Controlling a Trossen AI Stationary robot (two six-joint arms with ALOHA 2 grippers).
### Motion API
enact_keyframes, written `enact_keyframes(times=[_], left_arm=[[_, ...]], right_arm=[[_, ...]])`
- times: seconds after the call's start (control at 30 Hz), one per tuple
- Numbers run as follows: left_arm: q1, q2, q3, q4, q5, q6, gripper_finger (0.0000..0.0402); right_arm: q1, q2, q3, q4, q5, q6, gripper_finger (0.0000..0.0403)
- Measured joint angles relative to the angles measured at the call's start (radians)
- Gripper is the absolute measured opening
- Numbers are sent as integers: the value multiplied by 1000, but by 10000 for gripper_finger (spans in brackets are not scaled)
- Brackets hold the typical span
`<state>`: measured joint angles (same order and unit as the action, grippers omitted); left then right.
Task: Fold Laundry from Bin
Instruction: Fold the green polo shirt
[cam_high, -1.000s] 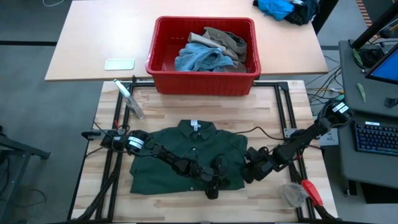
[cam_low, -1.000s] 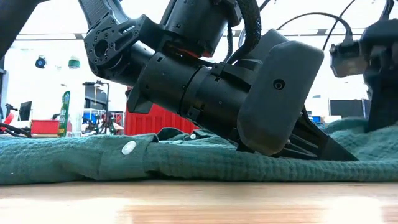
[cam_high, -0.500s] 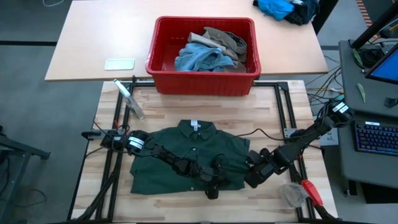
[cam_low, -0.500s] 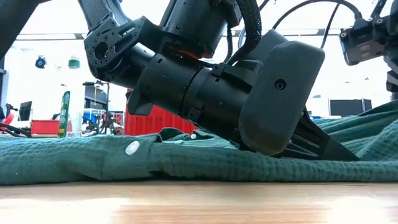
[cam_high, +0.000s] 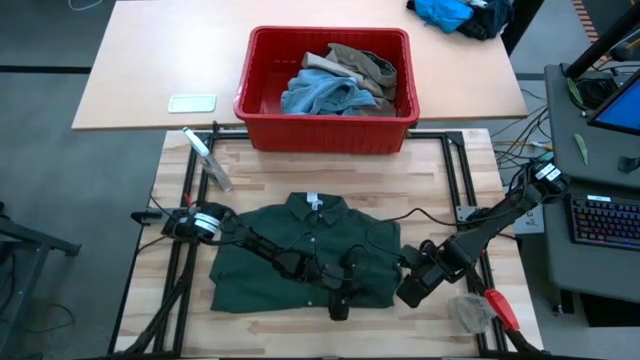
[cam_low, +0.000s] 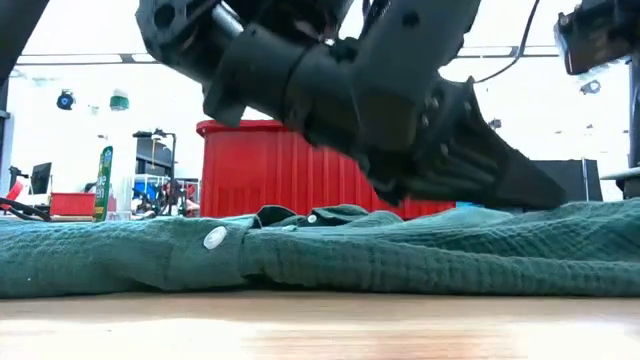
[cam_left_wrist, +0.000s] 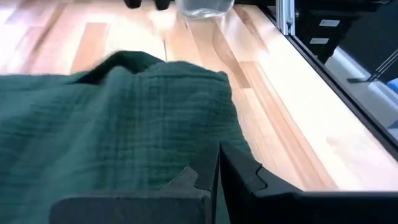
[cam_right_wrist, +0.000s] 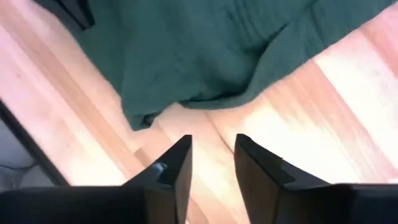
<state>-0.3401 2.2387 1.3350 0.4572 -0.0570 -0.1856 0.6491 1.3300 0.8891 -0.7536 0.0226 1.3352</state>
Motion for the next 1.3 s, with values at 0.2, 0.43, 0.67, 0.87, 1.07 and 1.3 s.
enact_keyframes(times=[0.2, 0.43, 0.67, 0.87, 1.07, 1.3], left_arm=[[0, -116, 2, -236, -3, 41, 0], [0, -262, 3, -616, -62, 56, 0], [-32, -364, -117, -717, -157, -28, 0], [-72, -423, -328, -561, -260, -188, 0], [-92, -406, -559, -241, -379, -410, 0], [-87, -382, -693, 45, -392, -440, 0]], right_arm=[[-1, 0, 85, -70, 133, -66, 154], [-2, 12, 96, -57, 428, -156, 160], [-2, 15, -12, 104, 635, -193, 128], [-9, 15, -172, 552, 710, -388, 99], [-28, 15, -321, 870, 710, -510, 72], [-41, 15, -421, 918, 711, -439, 49]])
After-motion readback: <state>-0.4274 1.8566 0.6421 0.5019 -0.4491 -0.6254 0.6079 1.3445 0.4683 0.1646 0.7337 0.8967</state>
